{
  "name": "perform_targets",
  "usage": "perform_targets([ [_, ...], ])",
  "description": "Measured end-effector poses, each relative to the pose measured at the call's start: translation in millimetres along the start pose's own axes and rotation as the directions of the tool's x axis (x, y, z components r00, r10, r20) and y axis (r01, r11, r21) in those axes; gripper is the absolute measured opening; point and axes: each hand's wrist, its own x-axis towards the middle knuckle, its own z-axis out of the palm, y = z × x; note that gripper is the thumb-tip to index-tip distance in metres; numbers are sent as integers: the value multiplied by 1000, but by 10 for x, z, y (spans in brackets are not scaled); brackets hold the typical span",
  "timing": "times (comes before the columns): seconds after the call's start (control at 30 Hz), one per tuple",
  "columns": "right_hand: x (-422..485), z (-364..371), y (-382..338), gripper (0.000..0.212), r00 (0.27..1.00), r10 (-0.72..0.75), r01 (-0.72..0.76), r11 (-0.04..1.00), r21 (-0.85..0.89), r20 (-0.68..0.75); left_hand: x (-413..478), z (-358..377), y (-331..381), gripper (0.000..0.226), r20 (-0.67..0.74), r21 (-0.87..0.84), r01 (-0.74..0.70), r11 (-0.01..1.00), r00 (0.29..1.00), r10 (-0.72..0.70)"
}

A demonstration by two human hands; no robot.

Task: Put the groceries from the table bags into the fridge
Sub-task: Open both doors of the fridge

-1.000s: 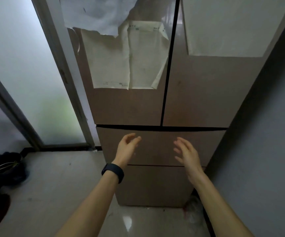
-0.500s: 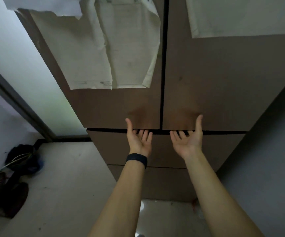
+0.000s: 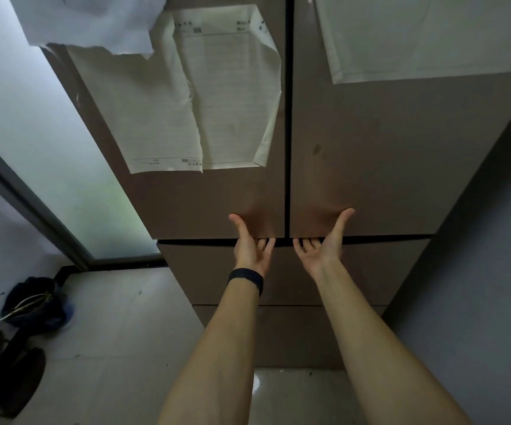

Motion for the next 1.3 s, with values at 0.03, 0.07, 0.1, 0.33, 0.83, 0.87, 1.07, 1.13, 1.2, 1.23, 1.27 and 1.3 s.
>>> perform_targets([
  [0.03,-15,-7,-7,117,1000,-4,3,1000,-22,-8,-38,8,11,90,-7,22,1,1000,1000,-1],
  [0.07,-33,-11,-12,118,1000,-6,5,999,-40,-18,-69,8,20,92,-11,43,5,999,1000,-4],
  [0.1,-50,-19,-15,119,1000,-8,6,998,-58,-25,-111,2,30,93,-17,62,7,998,1000,-6],
  [0.33,-318,-279,-45,122,994,-18,6,994,-108,-107,-503,-374,142,83,-101,112,38,993,994,-27],
  [0.83,-1014,-939,-539,97,995,74,-90,963,-253,-72,-862,-1066,514,103,-44,173,89,981,996,-83],
  [0.87,-1060,-973,-563,94,996,49,-67,959,-277,-69,-939,-1044,537,90,-64,216,71,974,996,-58],
  [1.07,-1478,-1087,-498,90,808,-588,396,578,-713,-28,-1817,-649,531,24,78,652,-610,450,644,761],
  [1.13,-1657,-1002,-460,79,656,-731,571,318,-757,188,-2067,-461,483,20,348,580,-748,323,586,732],
  [1.2,-1802,-879,-436,84,526,-769,658,98,-746,363,-2209,-224,408,22,543,520,-812,265,554,632],
  [1.23,-1852,-821,-438,87,475,-768,669,-1,-743,430,-2242,-86,365,24,610,507,-826,248,547,574],
  [1.27,-1899,-757,-446,89,429,-759,665,-102,-740,490,-2246,42,318,26,657,509,-829,232,549,516],
  [1.3,-1931,-711,-471,90,390,-747,647,-193,-738,538,-2230,167,271,28,692,519,-826,222,558,458],
])
